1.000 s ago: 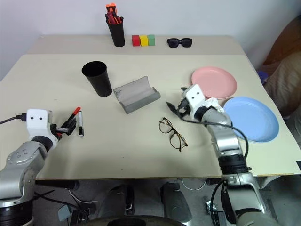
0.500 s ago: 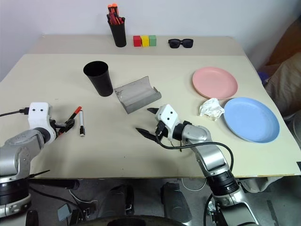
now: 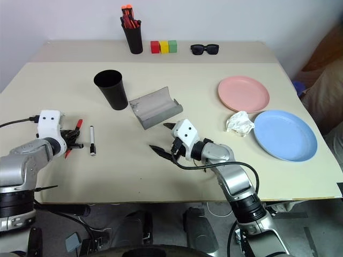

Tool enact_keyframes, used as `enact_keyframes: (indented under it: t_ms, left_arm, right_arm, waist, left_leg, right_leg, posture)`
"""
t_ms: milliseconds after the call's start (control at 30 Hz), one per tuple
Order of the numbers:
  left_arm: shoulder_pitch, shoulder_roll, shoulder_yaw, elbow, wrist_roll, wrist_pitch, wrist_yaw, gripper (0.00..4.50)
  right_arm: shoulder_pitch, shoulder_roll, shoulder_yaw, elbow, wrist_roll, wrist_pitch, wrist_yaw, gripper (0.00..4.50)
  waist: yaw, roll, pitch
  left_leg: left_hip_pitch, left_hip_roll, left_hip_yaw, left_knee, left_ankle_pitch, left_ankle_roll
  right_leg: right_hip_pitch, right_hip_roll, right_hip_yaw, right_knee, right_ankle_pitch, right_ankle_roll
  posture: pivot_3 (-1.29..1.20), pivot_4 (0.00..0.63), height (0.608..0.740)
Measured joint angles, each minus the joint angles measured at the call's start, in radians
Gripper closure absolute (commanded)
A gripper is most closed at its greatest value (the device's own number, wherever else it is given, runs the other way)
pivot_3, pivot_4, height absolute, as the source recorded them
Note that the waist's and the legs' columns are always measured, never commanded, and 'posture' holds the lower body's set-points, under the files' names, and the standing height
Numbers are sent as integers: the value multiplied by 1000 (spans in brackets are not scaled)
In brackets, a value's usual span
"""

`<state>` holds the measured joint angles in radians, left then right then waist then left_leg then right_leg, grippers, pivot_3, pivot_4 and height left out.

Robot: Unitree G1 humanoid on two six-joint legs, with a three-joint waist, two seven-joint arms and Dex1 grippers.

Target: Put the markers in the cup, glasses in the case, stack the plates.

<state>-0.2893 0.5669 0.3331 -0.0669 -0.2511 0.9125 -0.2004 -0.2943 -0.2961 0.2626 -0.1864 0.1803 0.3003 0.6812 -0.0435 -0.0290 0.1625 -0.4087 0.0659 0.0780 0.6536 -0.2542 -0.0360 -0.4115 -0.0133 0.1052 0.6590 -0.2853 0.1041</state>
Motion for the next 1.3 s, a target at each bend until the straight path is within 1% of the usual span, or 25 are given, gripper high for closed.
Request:
enact_keyframes:
  t_ms: [100, 267, 333, 467, 533, 633, 767, 867, 967, 1100, 1167, 1200, 1267, 1300]
  left_arm:
    - [-45, -49, 45, 49, 29, -142, 88, 4467]
    - [-183, -81, 74, 46, 71, -406, 186, 4467]
    - [-243, -98, 58, 44, 90, -485, 203, 4467]
    - [-370, -140, -39, 103, 148, -635, 214, 4467]
    - [-440, -164, -82, 186, 178, -713, 214, 4467]
    - [-560, -209, -151, 372, 221, -858, 212, 4467]
    - [-674, -254, -170, 634, 240, -1035, 229, 4467]
    - [-708, -270, -171, 793, 243, -1141, 233, 4467]
    - [-727, -287, -175, 907, 250, -1217, 240, 4467]
    - [-745, -297, -175, 970, 250, -1274, 238, 4467]
    - [-745, -301, -174, 984, 249, -1289, 237, 3536]
    - [-745, -305, -174, 993, 249, -1293, 238, 3259]
    - [-745, -314, -174, 1003, 249, -1294, 243, 2238]
    - [-745, -317, -174, 1006, 249, -1295, 248, 2238]
  right_arm:
    - [-4, 40, -1, 6, -38, -45, -67, 0]
    - [-78, 110, -44, 103, -150, -97, -274, 0]
    - [-96, 121, -65, 135, -174, -113, -326, 0]
    - [-111, 141, -82, 177, -192, -141, -373, 0]
    - [-117, 157, -83, 187, -196, -158, -379, 0]
    - [-130, 177, -79, 195, -196, -179, -379, 0]
    - [-145, 196, -75, 199, -197, -192, -381, 0]
    - [-145, 198, -81, 201, -197, -197, -388, 0]
    - [-144, 198, -83, 201, -197, -198, -392, 0]
    - [-136, 197, -84, 200, -197, -198, -398, 0]
    - [-133, 196, -84, 200, -197, -198, -399, 0]
    - [-133, 197, -84, 200, -197, -198, -399, 0]
    - [-133, 197, -84, 198, -197, -198, -399, 0]
    - [-133, 197, -84, 198, -197, -198, -399, 0]
  waist:
    - [2, -3, 0]
    - [10, -5, 0]
    - [14, -5, 0]
    - [24, -5, 0]
    - [25, -5, 0]
    - [26, -5, 0]
    - [22, -5, 0]
    - [24, -5, 0]
    - [26, -5, 0]
    - [26, -5, 0]
    - [26, -5, 0]
    - [27, -5, 0]
    - [27, -5, 0]
    - [28, -5, 0]
  left_leg:
    - [-1, 0, 0, 0, 0, 0]
    - [-2, -1, 1, 1, 0, -1]
    - [-2, -1, 2, 1, 0, -1]
    - [-2, -1, 2, 1, 0, -1]
    - [-2, -1, 2, 1, 0, -1]
    - [-2, -1, 2, 1, 0, -1]
    - [-2, -1, 2, 0, 0, -1]
    - [-3, -1, 2, 0, 0, -1]
    - [-6, -1, 2, 1, 0, -1]
    - [-18, 0, 1, 8, 0, -1]
    - [-19, 0, 1, 9, 0, -1]
    - [-19, 0, 1, 9, 0, -1]
    - [-19, 0, 1, 10, 0, -1]
    - [-19, 0, 1, 10, 0, -1]
  right_leg:
    - [-1, 0, 0, 0, 0, 0]
    - [-1, -2, 0, 0, 0, 0]
    - [-1, -2, 0, 0, 0, 1]
    - [-1, -1, 0, 0, 0, 1]
    - [-1, 0, 0, 0, 0, 1]
    - [-1, 0, 0, 0, 0, 1]
    - [-2, 1, 0, 0, 0, 1]
    - [-3, 1, 0, 0, 0, 1]
    - [-5, 1, 0, 0, 1, 1]
    - [-16, 1, 0, 5, 1, 1]
    - [-16, 1, 0, 5, 1, 1]
    - [-16, 1, 0, 6, 1, 1]
    - [-16, 1, 0, 6, 1, 1]
    - [-16, 1, 0, 6, 1, 1]
  posture:
    - [0, 150, 725]
    - [0, 150, 725]
    - [0, 150, 725]
    - [0, 150, 725]
    - [0, 150, 725]
    - [0, 150, 725]
    - [0, 150, 725]
    - [0, 150, 725]
    - [0, 150, 725]
    - [0, 150, 725]
    - [0, 150, 725]
    - [0, 150, 725]
    - [0, 150, 725]
    - [0, 150, 725]
